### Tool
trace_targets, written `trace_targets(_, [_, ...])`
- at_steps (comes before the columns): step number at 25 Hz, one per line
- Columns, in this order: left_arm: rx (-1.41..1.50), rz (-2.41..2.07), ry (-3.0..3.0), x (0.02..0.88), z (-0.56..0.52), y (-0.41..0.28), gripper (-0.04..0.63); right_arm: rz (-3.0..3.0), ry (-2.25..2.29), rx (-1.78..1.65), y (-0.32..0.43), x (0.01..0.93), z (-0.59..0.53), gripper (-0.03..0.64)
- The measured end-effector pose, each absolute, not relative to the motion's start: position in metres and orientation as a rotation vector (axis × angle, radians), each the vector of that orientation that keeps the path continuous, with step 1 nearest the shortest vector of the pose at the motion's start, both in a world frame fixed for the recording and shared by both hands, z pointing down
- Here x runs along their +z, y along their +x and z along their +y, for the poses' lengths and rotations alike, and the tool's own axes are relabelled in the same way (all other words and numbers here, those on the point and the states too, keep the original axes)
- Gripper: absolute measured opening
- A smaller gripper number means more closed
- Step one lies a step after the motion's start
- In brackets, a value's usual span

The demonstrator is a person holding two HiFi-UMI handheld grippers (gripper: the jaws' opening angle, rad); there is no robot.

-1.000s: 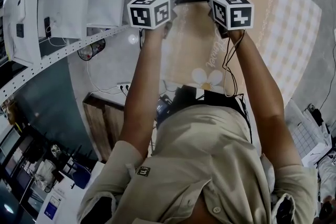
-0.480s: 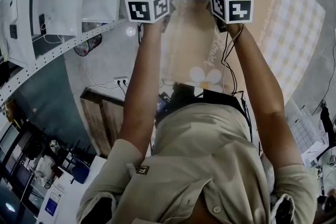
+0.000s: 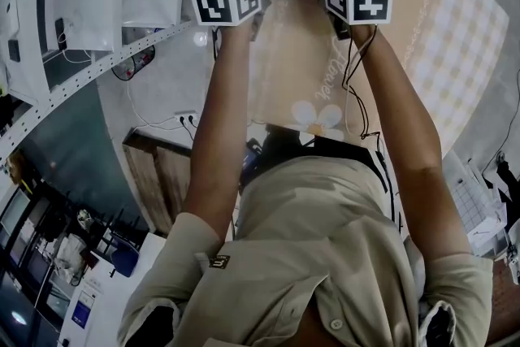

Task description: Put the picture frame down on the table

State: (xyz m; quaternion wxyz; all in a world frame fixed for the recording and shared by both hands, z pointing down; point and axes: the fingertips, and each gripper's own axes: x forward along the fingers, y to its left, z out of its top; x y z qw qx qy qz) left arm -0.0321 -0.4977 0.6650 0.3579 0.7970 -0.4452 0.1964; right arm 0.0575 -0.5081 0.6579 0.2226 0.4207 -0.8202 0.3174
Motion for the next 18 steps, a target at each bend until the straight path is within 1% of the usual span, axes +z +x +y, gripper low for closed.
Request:
trace_targets(6, [0.537,-1.172,2.053,0.672,-0.5,-0.034,0.132,-2.255,1.167,0.875,0.057,0.666,-0.512,0.083])
trace_targets(18, [0.614,-1.188,2.066,0.683,-0.503,-0.038,0.124,-2.222,1.177,0.761,0.052,0.677,-0.518,0.083])
